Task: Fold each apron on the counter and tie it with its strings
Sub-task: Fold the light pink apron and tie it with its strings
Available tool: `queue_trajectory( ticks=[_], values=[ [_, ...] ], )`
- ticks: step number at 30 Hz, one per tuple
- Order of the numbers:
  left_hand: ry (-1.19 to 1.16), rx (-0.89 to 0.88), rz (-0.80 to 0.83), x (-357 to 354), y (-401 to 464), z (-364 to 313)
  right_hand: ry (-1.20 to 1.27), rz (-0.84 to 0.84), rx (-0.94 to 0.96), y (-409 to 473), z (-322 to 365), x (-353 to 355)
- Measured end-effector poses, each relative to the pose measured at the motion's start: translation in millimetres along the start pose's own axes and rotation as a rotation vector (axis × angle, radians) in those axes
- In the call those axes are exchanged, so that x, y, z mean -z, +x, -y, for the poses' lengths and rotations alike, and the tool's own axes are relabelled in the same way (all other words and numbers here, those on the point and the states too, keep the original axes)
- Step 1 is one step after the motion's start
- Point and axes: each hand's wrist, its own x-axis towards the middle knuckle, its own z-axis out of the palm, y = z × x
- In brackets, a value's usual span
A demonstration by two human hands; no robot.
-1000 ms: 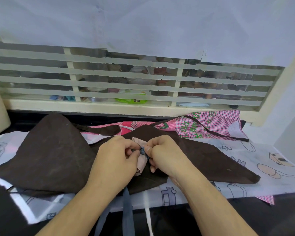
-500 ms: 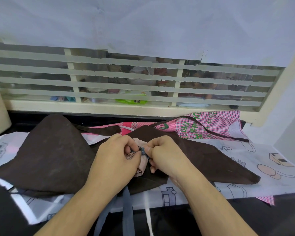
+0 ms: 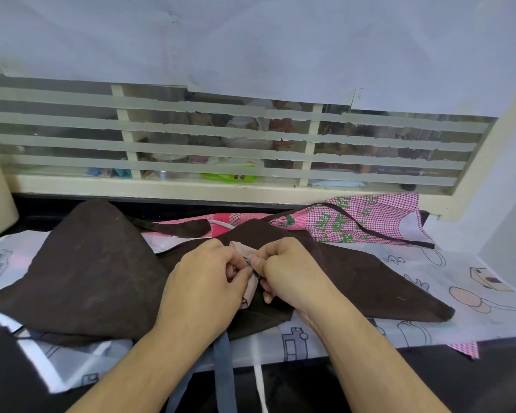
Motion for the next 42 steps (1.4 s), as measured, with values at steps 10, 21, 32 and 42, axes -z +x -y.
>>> queue_trajectory(
  ticks=[10,21,32,42],
  values=[
    [-0.012,0.156,0.064,-1,6,4,0.232,-0.047,-0.056,4,-6,0],
    [-0.040,0.258,0.106,4,10,9,0.265,-0.092,-0.160,10,-6,1],
    [-0.213,0.354,0.088,12,14,19,0.157,0.016,-0.157,9,-5,2],
    [-0.681,0.307,0.077,17,19,17,0.401,-0.005,0.058,6,-3,6]
  ],
)
